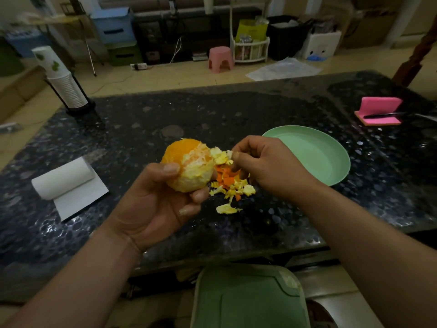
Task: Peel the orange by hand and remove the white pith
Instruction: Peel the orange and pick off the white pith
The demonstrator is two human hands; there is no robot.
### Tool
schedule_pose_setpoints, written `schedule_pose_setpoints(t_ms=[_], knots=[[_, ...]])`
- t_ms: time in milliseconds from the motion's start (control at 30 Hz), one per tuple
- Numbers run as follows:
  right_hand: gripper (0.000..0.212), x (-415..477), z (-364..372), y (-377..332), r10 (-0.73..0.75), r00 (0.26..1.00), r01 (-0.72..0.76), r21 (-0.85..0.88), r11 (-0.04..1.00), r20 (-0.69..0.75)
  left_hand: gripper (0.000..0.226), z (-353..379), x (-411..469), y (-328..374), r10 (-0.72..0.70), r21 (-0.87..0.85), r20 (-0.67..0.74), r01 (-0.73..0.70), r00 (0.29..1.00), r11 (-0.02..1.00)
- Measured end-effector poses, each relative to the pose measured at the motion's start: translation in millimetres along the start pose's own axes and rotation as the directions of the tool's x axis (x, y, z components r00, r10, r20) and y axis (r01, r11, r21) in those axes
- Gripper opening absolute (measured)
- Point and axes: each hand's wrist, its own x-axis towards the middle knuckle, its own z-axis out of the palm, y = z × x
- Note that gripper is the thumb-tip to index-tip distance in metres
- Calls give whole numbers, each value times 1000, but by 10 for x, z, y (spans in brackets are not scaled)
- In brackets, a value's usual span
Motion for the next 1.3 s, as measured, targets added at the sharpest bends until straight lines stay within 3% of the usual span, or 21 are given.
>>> schedule_pose_setpoints(t_ms=[133, 300, 367, 467, 567, 733, 900, 967, 1067, 1167, 1300], knots=[[21, -40, 77, -115, 27, 994, -42, 145, 989, 106, 89, -19, 85, -57, -18, 69, -185, 31, 983, 997], [35, -76, 90, -180, 82, 982, -127, 279, 952, 168, 96, -32, 123, -79, -15, 112, -261, 46, 965, 993], [26, -89, 78, -174, 64, 984, -108, 275, 955, 164, 90, -21, 128, -78, -16, 123, -264, 50, 964, 991], [12, -90, 89, -142, 19, 994, -37, 170, 985, 106, 62, 16, 129, -86, -18, 129, -265, 54, 964, 990], [9, -62, 109, -101, 4, 999, -14, 228, 974, 45, 47, 56, 139, -105, -16, 117, -254, 47, 967, 992], [11, -42, 137, -71, 16, 997, -44, 388, 921, 75, 71, 15, 148, -114, -12, 40, -145, 18, 989, 999], [12, 16, 114, 21, 113, 992, -128, 474, 871, 60, 67, 2, 114, -83, 6, -19, -72, -7, 997, 1000], [13, 61, 76, 106, 146, 989, -136, 375, 917, 1, 68, 4, 111, -69, 13, -13, -77, -14, 997, 1000], [21, 113, 107, 208, 103, 993, -105, -35, 994, -52, 74, 26, 143, -82, 1, 3, -125, -1, 992, 1000], [23, 113, 214, 251, 38, 999, -34, -411, 911, 0, 71, 55, 197, -125, -5, 15, -231, 9, 973, 1000], [19, 107, 236, 237, 3, 999, -28, -519, 854, -49, 52, 96, 235, -154, 13, 29, -296, -4, 955, 1000]])
